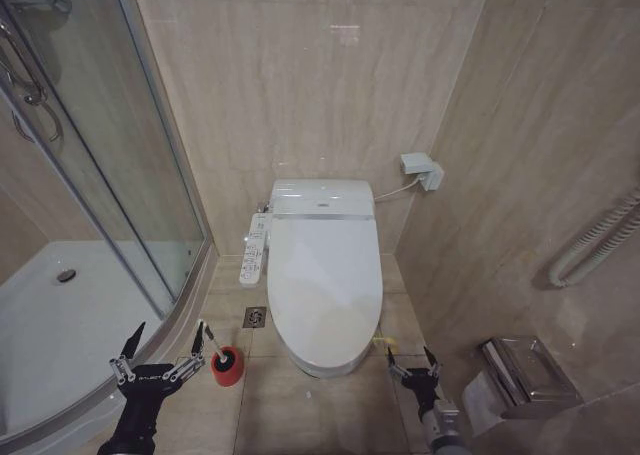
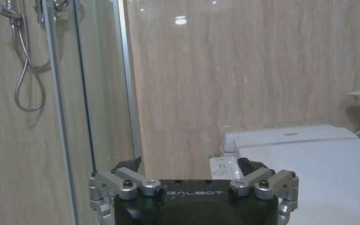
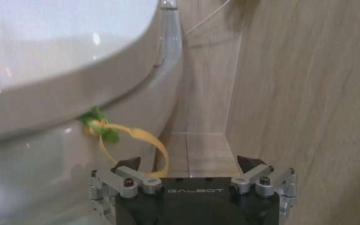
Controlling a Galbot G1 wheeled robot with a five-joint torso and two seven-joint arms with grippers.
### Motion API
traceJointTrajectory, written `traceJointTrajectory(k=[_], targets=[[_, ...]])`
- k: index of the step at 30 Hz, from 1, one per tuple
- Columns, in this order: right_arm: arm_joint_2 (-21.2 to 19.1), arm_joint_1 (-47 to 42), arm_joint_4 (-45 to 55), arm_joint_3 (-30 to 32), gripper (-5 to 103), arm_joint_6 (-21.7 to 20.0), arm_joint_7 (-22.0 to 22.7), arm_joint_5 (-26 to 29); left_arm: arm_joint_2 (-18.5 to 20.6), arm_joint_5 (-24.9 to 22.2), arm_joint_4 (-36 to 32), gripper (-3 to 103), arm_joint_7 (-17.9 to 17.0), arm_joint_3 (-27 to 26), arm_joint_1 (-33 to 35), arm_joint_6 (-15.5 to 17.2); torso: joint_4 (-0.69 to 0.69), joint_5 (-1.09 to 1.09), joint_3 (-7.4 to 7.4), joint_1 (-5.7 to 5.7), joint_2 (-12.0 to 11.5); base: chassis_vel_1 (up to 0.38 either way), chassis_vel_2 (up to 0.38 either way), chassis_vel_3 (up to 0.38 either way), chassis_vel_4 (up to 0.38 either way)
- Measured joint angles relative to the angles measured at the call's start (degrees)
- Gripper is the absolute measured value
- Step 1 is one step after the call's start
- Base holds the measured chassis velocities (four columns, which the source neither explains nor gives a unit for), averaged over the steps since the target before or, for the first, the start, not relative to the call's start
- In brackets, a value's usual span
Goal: Open the toilet lid, clean the toilet bowl with a toilet brush, close the toilet lid, and flush.
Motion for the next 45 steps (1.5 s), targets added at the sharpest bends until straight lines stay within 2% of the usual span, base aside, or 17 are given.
traceJointTrajectory(k=[9,26,45], targets=[[0.9,2.7,-3.5,-0.3,100,1.1,0.7,-0.8,0.0,0.0,0.0,100,0.0,0.0,0.0,0.0,0.00,0.00,0.00,0.00,0.0,0.000,0.000,0.000,0.000],[1.0,5.7,-3.9,-0.7,100,0.5,4.2,-2.5,0.0,0.0,0.0,100,0.0,0.0,0.0,0.0,0.00,0.00,0.00,0.00,0.0,0.000,0.000,0.000,0.000],[0.6,3.9,-3.3,0.2,100,1.0,3.3,-1.8,0.0,0.0,0.0,100,0.0,0.0,0.0,0.0,0.00,0.00,0.00,0.00,0.0,0.000,0.000,0.000,0.000]])
